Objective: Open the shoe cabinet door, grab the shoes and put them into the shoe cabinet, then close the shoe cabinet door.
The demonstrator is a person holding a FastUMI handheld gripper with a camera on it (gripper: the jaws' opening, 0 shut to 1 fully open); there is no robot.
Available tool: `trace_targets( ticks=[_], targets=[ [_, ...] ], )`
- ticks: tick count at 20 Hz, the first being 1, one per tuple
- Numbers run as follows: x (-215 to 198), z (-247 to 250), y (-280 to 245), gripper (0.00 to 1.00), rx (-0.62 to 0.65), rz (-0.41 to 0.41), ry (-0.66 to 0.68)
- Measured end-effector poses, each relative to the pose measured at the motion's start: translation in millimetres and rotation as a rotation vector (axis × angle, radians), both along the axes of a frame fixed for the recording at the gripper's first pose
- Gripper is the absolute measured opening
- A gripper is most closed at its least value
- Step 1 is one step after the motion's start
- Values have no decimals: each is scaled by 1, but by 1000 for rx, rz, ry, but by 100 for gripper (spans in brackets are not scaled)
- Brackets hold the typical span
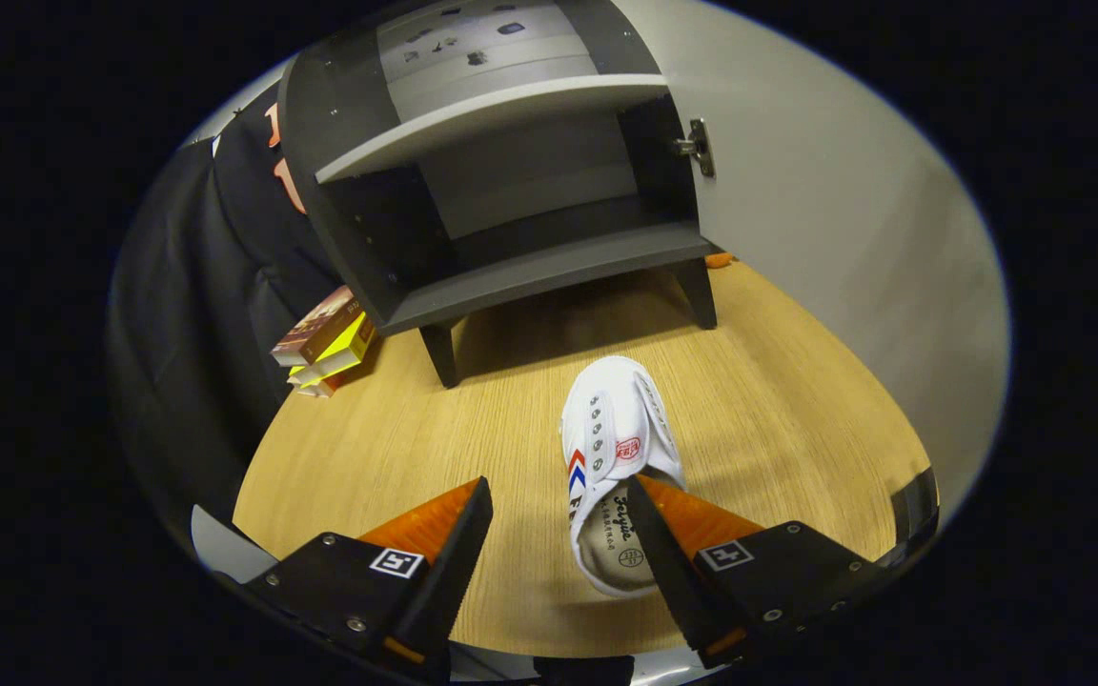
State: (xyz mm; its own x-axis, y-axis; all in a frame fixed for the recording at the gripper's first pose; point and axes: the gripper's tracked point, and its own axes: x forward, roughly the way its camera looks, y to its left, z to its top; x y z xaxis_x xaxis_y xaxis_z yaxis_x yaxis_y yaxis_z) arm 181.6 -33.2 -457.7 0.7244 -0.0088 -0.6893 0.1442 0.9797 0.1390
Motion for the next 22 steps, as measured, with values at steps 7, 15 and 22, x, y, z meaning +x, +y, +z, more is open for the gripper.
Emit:
trace_targets(
  ticks=[7, 15, 22],
  targets=[
    [21, -42, 1, 77, 21, 30, 72],
    [26, -54, -12, 43, 20, -9, 87],
    [36, -31, -5, 0, -46, -4, 47]
  ],
)
